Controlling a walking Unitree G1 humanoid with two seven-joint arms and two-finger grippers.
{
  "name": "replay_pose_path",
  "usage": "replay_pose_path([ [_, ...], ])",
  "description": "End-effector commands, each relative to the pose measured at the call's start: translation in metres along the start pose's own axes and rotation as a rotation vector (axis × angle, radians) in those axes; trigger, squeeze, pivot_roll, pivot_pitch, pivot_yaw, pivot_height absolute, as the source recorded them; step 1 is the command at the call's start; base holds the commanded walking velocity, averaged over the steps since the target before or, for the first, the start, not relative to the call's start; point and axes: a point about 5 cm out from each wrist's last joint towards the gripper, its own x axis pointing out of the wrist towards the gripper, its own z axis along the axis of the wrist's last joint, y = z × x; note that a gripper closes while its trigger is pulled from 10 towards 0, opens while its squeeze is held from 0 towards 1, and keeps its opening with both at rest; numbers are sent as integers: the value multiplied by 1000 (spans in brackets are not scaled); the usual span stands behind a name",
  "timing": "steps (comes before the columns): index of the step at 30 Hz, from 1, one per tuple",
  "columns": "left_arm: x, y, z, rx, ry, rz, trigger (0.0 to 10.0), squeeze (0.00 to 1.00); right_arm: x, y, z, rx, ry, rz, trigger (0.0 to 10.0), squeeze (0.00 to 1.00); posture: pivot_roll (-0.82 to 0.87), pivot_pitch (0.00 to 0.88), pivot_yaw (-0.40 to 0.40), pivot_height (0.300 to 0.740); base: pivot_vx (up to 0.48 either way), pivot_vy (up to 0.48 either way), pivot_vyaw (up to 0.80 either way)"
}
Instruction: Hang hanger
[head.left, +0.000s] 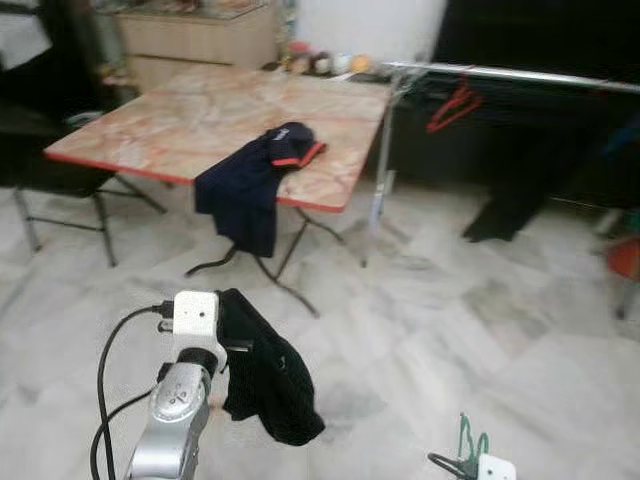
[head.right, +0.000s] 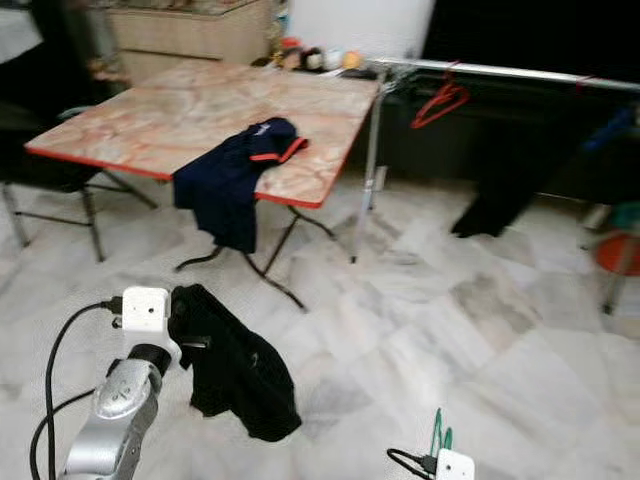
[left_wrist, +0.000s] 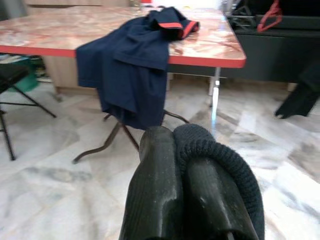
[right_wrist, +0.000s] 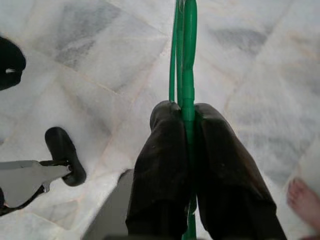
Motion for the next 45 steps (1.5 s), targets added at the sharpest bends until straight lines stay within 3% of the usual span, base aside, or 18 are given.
replay_pose_path([
  [1, 1, -2, 9, -14, -38, -7, 10000, 0, 0, -2, 3, 5, -15, -5, 10000, 0, 133, 0, -31, 740, 0, 277, 0],
  [45, 4, -3, 13, -10, -48, -12, 10000, 0, 1, -2, 7, 21, -24, -12, 10000, 0, 140, 0, -26, 740, 0, 278, -51],
])
